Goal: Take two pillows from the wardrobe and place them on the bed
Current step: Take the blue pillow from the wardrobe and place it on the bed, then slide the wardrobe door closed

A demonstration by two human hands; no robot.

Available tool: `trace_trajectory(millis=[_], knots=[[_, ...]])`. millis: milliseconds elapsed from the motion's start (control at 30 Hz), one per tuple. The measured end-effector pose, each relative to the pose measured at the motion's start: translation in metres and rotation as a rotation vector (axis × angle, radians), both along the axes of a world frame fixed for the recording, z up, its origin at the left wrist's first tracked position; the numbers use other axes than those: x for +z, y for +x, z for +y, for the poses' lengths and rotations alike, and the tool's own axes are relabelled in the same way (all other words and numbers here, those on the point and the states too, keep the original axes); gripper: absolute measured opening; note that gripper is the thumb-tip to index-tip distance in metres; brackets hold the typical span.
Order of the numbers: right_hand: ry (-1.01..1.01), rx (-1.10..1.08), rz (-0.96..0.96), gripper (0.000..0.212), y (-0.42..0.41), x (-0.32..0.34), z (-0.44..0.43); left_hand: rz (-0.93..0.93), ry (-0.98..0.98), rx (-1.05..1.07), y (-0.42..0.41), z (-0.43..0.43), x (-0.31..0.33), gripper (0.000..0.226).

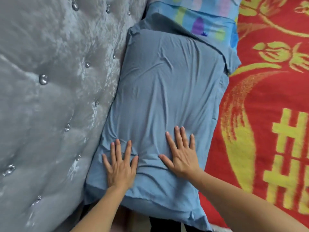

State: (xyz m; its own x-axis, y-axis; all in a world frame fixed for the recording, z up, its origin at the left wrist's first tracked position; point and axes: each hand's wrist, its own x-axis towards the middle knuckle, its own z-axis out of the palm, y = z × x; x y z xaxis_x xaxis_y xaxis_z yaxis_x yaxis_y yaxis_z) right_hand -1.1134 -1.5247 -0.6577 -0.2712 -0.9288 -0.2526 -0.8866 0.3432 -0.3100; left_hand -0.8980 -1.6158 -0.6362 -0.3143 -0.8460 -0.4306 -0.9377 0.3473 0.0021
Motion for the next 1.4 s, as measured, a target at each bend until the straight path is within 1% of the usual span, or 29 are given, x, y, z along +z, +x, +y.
trace_trajectory(millis=[67, 167, 333, 367, 433, 567, 667, 800, 933, 1100, 1200, 1300, 1400], knots=[[0.041, 0.082, -0.013, 0.08, 0.024, 0.005, 0.032, -0.055, 0.015, 0.03, 0.016, 0.028, 0.008, 0.068], [0.11, 0.215, -0.02, 0.074, 0.052, 0.016, 0.078, -0.082, 0.062, 0.097, 0.032, 0.065, 0.019, 0.06], [0.257, 0.426, 0.02, 0.079, 0.067, 0.05, 0.126, -0.09, 0.297, 0.217, 0.055, 0.115, 0.055, 0.059], [0.277, 0.468, 0.013, 0.077, 0.066, 0.057, 0.13, -0.091, 0.35, 0.254, 0.06, 0.127, 0.066, 0.057], [0.389, 0.548, -0.022, 0.066, 0.06, 0.074, 0.133, -0.098, 0.387, 0.315, 0.071, 0.152, 0.087, 0.048], [0.443, 0.568, -0.043, 0.031, 0.051, 0.116, 0.133, -0.042, 0.355, 0.415, 0.092, 0.205, 0.131, 0.038], [0.455, 0.568, -0.007, 0.02, 0.046, 0.139, 0.143, 0.034, 0.305, 0.49, 0.101, 0.24, 0.161, 0.037], [0.414, 0.589, 0.061, 0.02, 0.052, 0.168, 0.174, 0.109, 0.188, 0.528, 0.107, 0.294, 0.195, 0.033], [0.328, 0.649, 0.109, 0.021, 0.069, 0.201, 0.227, 0.16, 0.073, 0.548, 0.108, 0.368, 0.222, 0.029], [0.25, 0.764, 0.123, 0.022, 0.097, 0.25, 0.3, 0.232, 0.057, 0.586, 0.12, 0.482, 0.254, 0.033], [0.217, 0.866, 0.129, 0.029, 0.117, 0.28, 0.324, 0.251, 0.012, 0.68, 0.142, 0.541, 0.272, 0.031], [0.175, 0.987, 0.154, 0.026, 0.144, 0.305, 0.341, 0.236, -0.015, 0.789, 0.161, 0.595, 0.282, 0.031], [0.143, 1.114, 0.168, 0.024, 0.177, 0.319, 0.361, 0.268, -0.036, 0.932, 0.173, 0.651, 0.285, 0.025]])
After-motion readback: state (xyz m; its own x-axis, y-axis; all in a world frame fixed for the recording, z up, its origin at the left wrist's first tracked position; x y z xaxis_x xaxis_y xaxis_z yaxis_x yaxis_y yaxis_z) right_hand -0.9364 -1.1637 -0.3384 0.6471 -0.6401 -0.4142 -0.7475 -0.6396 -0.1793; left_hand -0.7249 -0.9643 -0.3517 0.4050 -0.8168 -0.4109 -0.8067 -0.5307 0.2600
